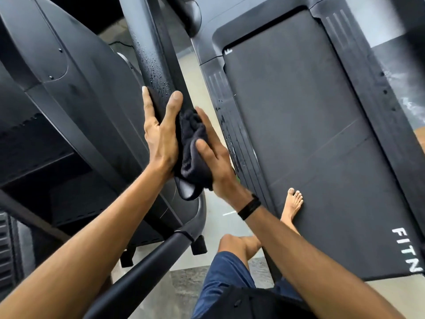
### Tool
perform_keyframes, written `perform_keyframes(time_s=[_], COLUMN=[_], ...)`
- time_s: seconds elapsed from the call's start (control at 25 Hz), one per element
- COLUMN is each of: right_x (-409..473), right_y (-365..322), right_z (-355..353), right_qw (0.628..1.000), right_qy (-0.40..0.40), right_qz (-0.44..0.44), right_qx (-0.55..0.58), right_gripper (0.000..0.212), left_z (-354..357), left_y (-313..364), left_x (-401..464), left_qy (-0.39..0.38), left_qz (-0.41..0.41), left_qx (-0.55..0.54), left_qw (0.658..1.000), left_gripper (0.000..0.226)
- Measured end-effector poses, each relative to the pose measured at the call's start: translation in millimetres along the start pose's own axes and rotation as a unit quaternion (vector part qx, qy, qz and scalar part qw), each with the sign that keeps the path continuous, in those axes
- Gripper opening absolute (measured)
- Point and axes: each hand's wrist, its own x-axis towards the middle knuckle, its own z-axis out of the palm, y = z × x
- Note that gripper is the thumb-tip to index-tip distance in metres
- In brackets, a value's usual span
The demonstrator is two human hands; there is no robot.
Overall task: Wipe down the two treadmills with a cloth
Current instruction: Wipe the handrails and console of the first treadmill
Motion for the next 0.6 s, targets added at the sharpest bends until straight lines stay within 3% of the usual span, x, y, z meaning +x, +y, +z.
perform_keyframes(time_s=[0.16, 0.32, 0.44, 0.6], right_x=[52, 38, -2, 13], right_y=[8, 23, -8, -60], right_z=[-7, -9, 7, 21], right_qw=[0.985, 0.949, 0.936, 0.946], right_qy=[0.036, 0.059, 0.133, 0.117], right_qz=[0.168, 0.309, 0.316, 0.201], right_qx=[0.009, -0.001, -0.073, -0.225], right_gripper=[0.072, 0.078, 0.06, 0.053], left_z=[-1, 2, 1, 0], left_y=[1, 3, 4, 3], left_x=[2, 0, 1, 3], left_qy=[0.003, 0.011, 0.011, 0.02], left_qz=[0.0, -0.002, -0.004, -0.006], left_qx=[0.003, 0.006, 0.013, 0.015], left_qw=[1.0, 1.0, 1.0, 1.0], left_gripper=[0.092, 0.087, 0.089, 0.093])
